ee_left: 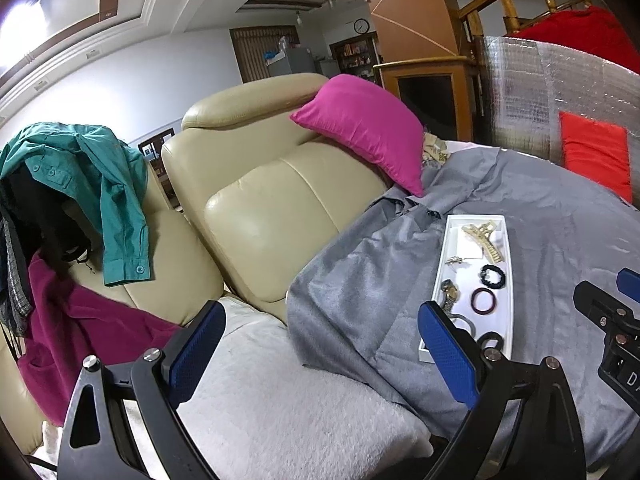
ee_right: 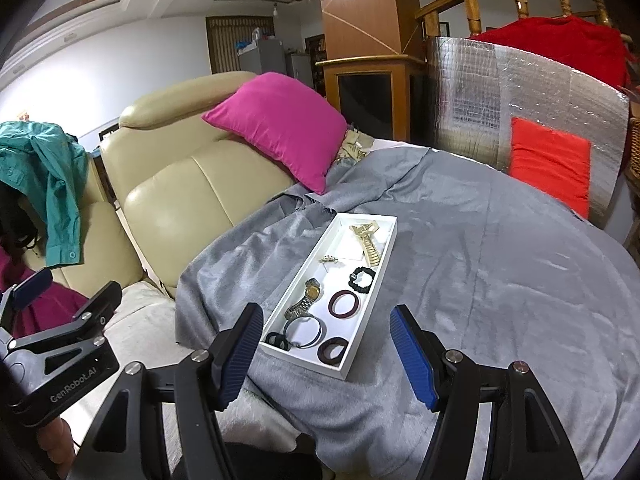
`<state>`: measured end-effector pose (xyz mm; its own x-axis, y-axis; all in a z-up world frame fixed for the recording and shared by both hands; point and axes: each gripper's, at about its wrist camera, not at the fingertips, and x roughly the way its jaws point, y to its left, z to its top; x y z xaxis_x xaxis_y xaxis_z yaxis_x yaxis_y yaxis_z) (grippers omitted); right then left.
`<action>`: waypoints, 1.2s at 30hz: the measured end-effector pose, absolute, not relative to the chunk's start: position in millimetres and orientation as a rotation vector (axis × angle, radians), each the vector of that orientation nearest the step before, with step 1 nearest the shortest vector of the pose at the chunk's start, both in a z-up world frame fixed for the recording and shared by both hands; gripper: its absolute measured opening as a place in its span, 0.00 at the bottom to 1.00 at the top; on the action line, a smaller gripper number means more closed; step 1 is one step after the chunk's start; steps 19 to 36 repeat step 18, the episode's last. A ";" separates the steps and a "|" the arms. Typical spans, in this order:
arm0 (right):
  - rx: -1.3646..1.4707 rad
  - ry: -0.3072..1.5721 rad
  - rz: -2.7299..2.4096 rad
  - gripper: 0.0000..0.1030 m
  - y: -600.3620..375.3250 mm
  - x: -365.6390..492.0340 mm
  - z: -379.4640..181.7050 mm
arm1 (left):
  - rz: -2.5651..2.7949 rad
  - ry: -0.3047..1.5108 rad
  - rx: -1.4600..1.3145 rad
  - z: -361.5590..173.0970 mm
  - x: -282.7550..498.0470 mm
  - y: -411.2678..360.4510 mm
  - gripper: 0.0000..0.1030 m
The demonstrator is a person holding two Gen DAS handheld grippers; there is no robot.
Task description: Organize jewelry
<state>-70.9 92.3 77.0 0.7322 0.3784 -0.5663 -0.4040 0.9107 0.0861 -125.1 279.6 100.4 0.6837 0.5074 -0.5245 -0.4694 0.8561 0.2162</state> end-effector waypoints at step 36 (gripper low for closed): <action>0.031 0.632 0.345 0.68 39.1 -7.8 54.1 | 0.310 0.705 0.088 71.4 -34.1 212.3 0.94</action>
